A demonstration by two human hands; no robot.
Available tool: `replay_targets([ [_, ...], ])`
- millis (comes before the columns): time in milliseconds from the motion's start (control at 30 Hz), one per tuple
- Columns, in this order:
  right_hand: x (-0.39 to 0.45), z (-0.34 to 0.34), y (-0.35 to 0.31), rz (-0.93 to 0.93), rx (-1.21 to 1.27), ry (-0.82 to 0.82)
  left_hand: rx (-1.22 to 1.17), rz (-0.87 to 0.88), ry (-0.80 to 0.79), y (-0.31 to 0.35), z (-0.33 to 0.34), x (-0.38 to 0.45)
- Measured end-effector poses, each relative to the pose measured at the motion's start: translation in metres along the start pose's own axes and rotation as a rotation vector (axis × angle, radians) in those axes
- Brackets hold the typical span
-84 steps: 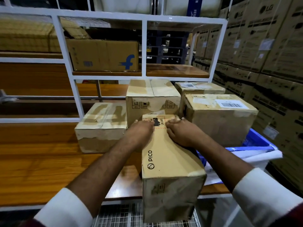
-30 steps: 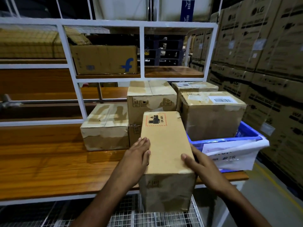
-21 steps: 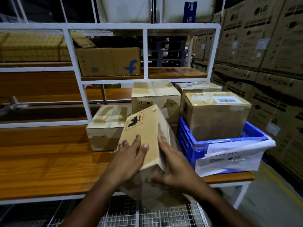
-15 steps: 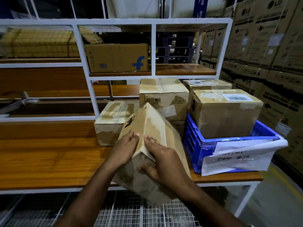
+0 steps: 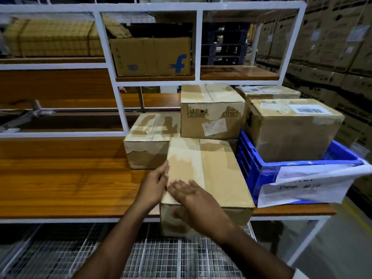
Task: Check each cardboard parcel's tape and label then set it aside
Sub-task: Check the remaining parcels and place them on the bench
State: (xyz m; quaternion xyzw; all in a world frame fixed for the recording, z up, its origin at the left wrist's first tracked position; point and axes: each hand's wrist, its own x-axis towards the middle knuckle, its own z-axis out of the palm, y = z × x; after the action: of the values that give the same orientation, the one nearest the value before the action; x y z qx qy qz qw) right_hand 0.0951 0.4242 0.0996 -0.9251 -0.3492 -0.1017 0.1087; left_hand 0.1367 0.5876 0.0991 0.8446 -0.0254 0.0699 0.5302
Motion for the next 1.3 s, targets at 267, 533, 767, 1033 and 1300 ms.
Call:
replay_targets([
  [267,0.011,-0.011,0.063,0.397,-0.034,-0.224,0.647,0.105,-0.045,0.012,0.020,0.017],
  [533,0.064,0.002,0.132,0.437,-0.088,-0.217,1.003,0.323,-0.255,0.023,0.062,0.089],
  [767,0.094,0.005,0.161,0.414,-0.112,-0.213,1.011,0.276,-0.316,0.026,0.081,0.126],
  [1033,0.082,-0.017,0.162,0.414,-0.087,-0.287,1.014,0.262,-0.281,0.026,0.068,0.118],
  [1300,0.049,-0.013,0.172,0.392,-0.131,-0.164,0.995,0.313,-0.205,0.013,0.052,0.095],
])
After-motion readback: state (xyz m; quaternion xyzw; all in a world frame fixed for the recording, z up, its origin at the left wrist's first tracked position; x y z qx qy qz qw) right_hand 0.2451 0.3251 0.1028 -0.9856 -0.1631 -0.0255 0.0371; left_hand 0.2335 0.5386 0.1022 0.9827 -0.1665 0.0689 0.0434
